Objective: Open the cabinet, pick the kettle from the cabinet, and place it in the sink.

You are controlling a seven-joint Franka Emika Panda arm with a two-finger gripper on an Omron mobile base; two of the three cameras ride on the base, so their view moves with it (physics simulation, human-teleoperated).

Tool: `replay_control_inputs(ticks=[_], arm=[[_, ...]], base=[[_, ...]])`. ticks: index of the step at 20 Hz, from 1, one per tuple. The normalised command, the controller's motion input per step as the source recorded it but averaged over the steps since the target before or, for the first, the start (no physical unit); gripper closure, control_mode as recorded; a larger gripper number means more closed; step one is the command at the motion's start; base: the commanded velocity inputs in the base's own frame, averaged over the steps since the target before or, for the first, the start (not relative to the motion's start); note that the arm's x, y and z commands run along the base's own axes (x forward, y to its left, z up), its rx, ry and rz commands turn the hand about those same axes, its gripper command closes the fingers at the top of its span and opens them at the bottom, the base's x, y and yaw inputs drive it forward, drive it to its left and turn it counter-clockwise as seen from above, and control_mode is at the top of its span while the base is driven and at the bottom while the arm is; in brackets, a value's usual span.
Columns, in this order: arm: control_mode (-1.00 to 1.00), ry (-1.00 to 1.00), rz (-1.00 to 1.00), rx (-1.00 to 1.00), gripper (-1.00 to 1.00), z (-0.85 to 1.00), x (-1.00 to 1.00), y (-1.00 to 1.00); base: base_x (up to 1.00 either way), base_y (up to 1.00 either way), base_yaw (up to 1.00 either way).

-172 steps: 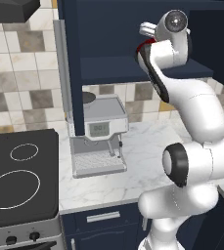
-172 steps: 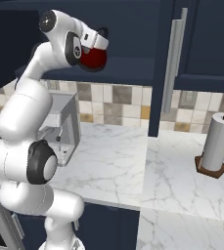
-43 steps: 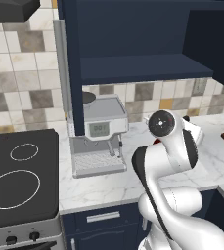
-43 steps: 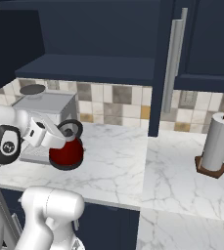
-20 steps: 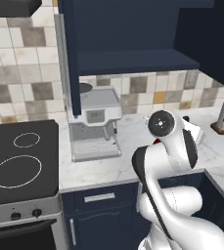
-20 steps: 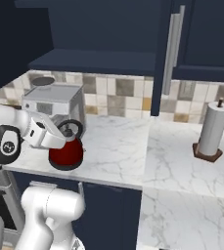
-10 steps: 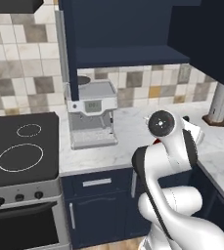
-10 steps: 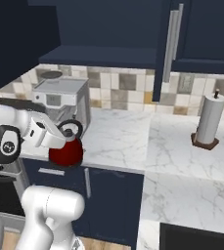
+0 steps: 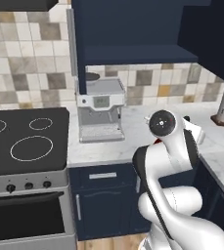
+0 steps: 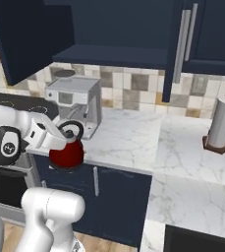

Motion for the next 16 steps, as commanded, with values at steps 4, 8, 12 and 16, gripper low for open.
replay_control_inputs(ticks=[4, 8, 12, 16], arm=[[1.00, 0.00, 0.00, 0.00, 1.00, 0.00, 0.00, 0.00], [1.00, 0.00, 0.00, 0.00, 1.00, 0.00, 0.00, 0.00], [1.00, 0.00, 0.00, 0.00, 1.00, 0.00, 0.00, 0.00], [1.00, 0.00, 0.00, 0.00, 1.00, 0.00, 0.00, 0.00]], base=[[-0.45, 0.01, 0.14], [-0.54, 0.04, 0.04], [-0.49, 0.10, 0.00], [-0.42, 0.19, 0.00]])
